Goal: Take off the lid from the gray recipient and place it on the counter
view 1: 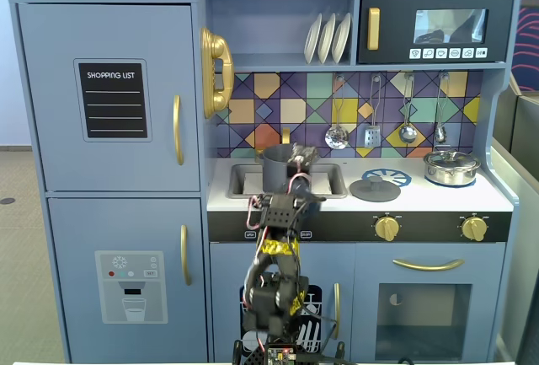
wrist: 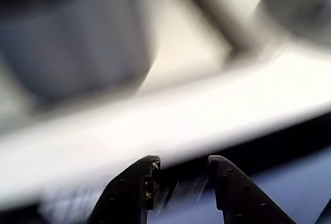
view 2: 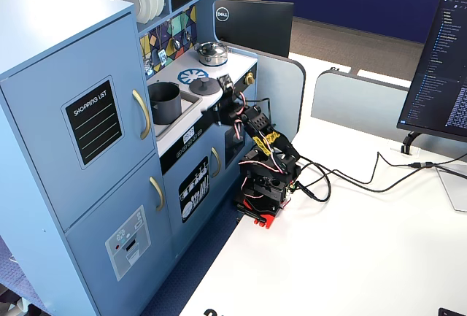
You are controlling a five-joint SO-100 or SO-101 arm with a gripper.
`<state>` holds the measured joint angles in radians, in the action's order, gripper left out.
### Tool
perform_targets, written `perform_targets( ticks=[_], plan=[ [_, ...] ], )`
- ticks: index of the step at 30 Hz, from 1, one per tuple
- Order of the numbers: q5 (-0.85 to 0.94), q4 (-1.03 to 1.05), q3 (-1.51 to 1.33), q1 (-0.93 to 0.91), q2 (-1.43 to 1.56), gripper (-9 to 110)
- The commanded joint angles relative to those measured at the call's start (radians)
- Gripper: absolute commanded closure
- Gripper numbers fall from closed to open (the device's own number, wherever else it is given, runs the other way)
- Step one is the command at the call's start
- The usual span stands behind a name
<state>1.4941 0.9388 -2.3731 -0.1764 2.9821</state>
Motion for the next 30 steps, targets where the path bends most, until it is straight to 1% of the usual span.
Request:
perform_targets(
  ticks=[1,4,10,14,16,19,25,30],
  plan=[
    [0.009,0.173,-0.041,0.094,0.094,102],
    [0.023,0.236,-0.127,0.153,0.152,102],
    [0.084,0.21,-0.367,0.204,0.195,102],
    [0.002,0.083,-0.545,0.236,0.195,102],
    [0.003,0.018,-0.627,0.233,0.195,102],
    [-0.107,0.094,-0.627,0.264,0.19,102],
    [0.025,0.399,-0.629,0.276,0.195,102],
    [0.103,0.581,-0.629,0.267,0.195,100]
  ],
)
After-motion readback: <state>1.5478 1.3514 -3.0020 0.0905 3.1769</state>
